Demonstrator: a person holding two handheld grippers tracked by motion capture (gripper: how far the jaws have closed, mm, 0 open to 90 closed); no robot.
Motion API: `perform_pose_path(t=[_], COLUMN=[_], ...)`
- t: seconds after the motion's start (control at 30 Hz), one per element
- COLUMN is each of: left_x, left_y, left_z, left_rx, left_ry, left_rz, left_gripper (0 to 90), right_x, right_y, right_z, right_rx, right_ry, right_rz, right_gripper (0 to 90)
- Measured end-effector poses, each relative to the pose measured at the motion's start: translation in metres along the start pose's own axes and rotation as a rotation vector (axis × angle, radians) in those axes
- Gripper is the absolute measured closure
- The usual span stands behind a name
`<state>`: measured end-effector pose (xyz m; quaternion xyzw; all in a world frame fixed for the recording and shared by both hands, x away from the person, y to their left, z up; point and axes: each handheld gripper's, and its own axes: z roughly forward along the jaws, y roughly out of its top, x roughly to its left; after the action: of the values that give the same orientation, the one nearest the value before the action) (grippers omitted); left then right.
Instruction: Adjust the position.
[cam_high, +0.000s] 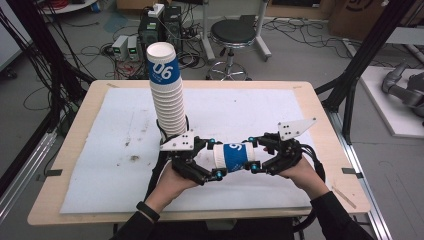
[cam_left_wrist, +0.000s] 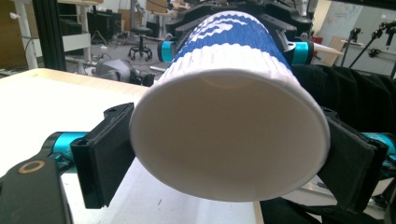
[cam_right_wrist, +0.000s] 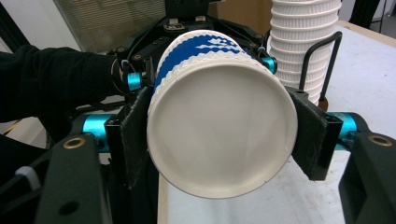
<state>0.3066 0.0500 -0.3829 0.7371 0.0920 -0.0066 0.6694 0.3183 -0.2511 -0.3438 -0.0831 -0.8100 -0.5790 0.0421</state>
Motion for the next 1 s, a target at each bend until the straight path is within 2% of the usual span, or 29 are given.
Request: perform_pose_path(t=[0.27, 0.37, 0.43, 0.47, 0.5, 0.6, 0.67, 0.77, 0.87, 1.0], left_x=[0.0, 0.0, -0.001, -0.001, -0.002, -0.002, -0.003, -0.004, -0.006, -0.006], left_y=[0.002, 0.005, 0.006, 0.008, 0.009, 0.011, 0.012, 0.014, 0.016, 0.017], left_z=[-0.002, -0.002, -0.002, -0.002, -0.001, 0.0, 0.001, 0.004, 0.006, 0.008], left_rx=[0.015, 0.048, 0.074, 0.094, 0.107, 0.156, 0.199, 0.264, 0.317, 0.339], left_ry=[-0.007, 0.0, 0.005, 0.01, 0.012, 0.022, 0.038, 0.052, 0.062, 0.065], left_rz=[0.011, 0.022, 0.032, 0.038, 0.045, 0.054, 0.074, 0.102, 0.121, 0.126], left_gripper=[18.1, 18.4, 18.7, 18.7, 18.8, 18.8, 19.0, 19.2, 19.3, 19.5], right_x=[0.0, 0.001, 0.001, 0.002, 0.002, 0.005, 0.009, 0.013, 0.017, 0.02], right_y=[-0.001, -0.002, -0.002, -0.002, -0.001, 0.002, 0.005, 0.007, 0.007, 0.005], right_z=[0.0, 0.001, 0.002, 0.001, 0.0, -0.002, -0.002, 0.002, 0.008, 0.019], right_rx=[0.011, 0.043, 0.068, 0.081, 0.096, 0.163, 0.213, 0.292, 0.368, 0.431], right_ry=[0.007, -0.008, -0.013, -0.036, -0.055, -0.065, -0.099, -0.136, -0.165, -0.178], right_rz=[0.014, 0.011, 0.011, 0.004, -0.013, -0.044, -0.095, -0.153, -0.19, -0.217], right_gripper=[29.8, 28.0, 22.8, 22.0, 21.5, 21.1, 21.1, 21.1, 21.2, 21.2])
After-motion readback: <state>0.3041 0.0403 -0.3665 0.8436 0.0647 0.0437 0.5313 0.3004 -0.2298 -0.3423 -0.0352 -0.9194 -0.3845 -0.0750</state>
